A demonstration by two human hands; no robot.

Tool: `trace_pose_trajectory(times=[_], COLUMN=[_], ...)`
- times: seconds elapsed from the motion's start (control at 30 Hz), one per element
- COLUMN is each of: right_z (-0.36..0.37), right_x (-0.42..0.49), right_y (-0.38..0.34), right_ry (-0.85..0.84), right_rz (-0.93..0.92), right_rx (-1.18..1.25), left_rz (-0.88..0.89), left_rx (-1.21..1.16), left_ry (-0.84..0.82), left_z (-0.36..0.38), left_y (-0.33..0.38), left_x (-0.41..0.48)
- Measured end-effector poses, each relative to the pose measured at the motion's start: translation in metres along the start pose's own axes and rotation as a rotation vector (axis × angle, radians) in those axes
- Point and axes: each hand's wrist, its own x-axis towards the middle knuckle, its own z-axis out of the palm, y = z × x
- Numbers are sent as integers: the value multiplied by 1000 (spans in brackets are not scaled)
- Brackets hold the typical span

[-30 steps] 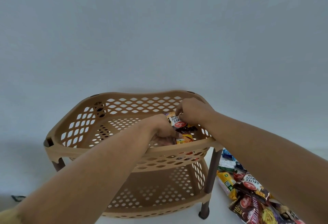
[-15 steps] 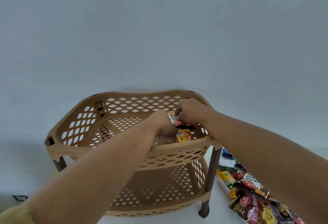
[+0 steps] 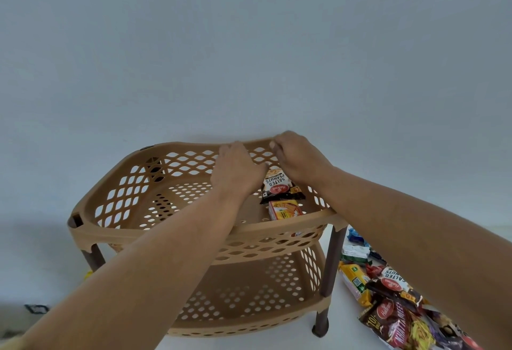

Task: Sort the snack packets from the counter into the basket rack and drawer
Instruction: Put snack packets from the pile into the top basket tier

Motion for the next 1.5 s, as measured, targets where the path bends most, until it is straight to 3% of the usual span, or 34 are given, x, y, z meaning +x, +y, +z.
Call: trace_pose_trajectory(times=[0.13,0.33,0.53,0.7,0.8,0.97,1.13,1.3,1.5], right_z=[-9,-58,-88,-75,-59,-48,-45,-46,-44], right_x=[-3,-40,-143,-246,-300,-382,-441,-462,-455], right_y=[-2,-21,-11,30,70,144,200,222,225], right_ry=[244,377,545,611,557,454,280,151,152], right_rz=[-87,-19,19,114,232,397,578,599,645], right_rx=[187,397,506,467,413,250,86,30,76], left_rz=[138,429,704,813,665,374,175,-52,-791], left_rx=[-82,-151,-302,-417,-391,-183,-146,-258,-638], left_ry=[238,545,591,471,325,-78,-301,-359,-294], left_z=[-9,-46,-53,3,49,134,200,242,275], left_y=[9,30,42,11,-2,-11,13,51,83], left_x=[-10,-31,-146,-248,-286,-335,-359,-363,-333])
